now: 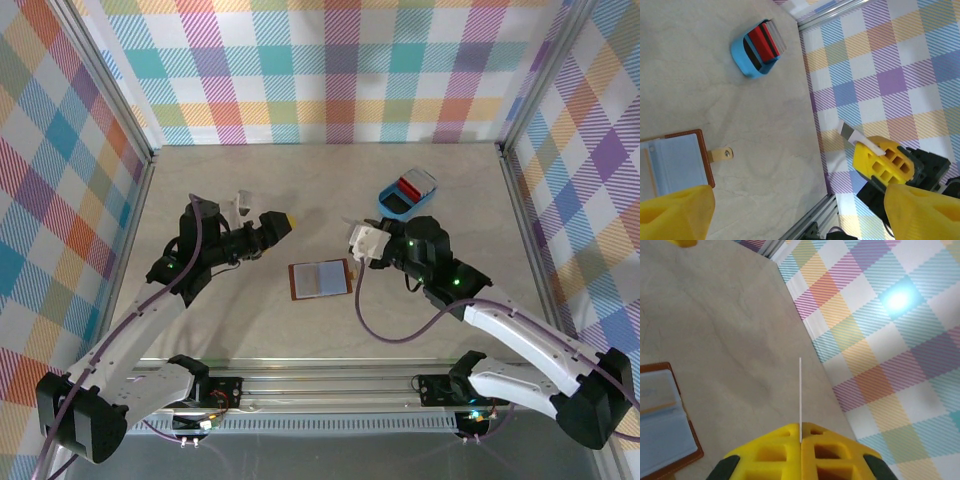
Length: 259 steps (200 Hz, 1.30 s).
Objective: Put the credit cards into the card holder
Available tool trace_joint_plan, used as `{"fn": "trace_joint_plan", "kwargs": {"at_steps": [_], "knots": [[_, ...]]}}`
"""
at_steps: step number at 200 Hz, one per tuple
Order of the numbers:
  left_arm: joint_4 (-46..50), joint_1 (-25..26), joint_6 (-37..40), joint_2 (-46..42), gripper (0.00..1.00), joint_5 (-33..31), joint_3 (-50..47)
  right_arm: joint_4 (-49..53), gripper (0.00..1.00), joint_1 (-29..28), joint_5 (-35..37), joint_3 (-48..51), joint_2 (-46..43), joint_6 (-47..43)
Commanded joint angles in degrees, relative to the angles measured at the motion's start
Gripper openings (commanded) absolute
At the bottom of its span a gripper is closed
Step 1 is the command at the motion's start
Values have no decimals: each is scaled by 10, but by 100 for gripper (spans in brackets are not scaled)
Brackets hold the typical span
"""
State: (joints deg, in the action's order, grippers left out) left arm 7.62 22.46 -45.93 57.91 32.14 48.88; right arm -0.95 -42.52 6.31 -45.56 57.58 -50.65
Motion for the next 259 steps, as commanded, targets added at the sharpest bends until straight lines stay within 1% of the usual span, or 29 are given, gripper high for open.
{"fn": "trace_joint_plan", "kwargs": {"at_steps": [1, 30, 48, 73, 89, 110, 126, 140, 156, 170, 194, 206, 229, 245, 259], "knots": [[7, 3, -12, 1, 88, 23, 3, -47, 0, -28, 27, 18, -21, -124], [4, 3, 4, 10, 85, 31, 12, -112, 0, -43, 29, 81, -42, -266], [-7, 3, -1, 11, 85, 29, 9, -142, 0, -43, 29, 104, -43, -309], [-37, 4, -17, 21, 85, 44, 3, -151, 0, -45, 53, 103, -22, -324], [-51, 5, -18, 26, 85, 52, 0, -168, 0, -48, 45, 111, -19, -336], [-80, 6, -21, 28, 85, 80, -8, -194, 0, -51, 31, 123, -19, -344], [-171, 14, -46, 18, 86, 112, -35, -197, 0, -52, 15, 128, -23, -345], [-235, 18, -78, 13, 86, 120, -57, -211, 0, -52, -9, 137, -24, -353], [-242, 29, -82, 25, 84, 136, -60, -230, 0, -53, -22, 140, -17, -380], [-242, 42, -78, 35, 83, 148, -61, -283, 0, -56, -32, 152, -5, -413], [-246, 53, -82, 42, 80, 139, -67, -348, 0, -59, -33, 160, 20, -455], [-263, 55, -95, 49, 79, 139, -71, -348, 0, -60, -35, 157, 27, -458], [-283, 56, -118, 64, 72, 138, -80, -328, 0, -64, -47, 143, 27, -442], [-281, 57, -132, 63, 68, 120, -89, -324, 0, -68, -47, 138, 27, -437], [-279, 58, -154, 59, 63, 101, -97, -327, 0, -73, -45, 138, 28, -439]]}}
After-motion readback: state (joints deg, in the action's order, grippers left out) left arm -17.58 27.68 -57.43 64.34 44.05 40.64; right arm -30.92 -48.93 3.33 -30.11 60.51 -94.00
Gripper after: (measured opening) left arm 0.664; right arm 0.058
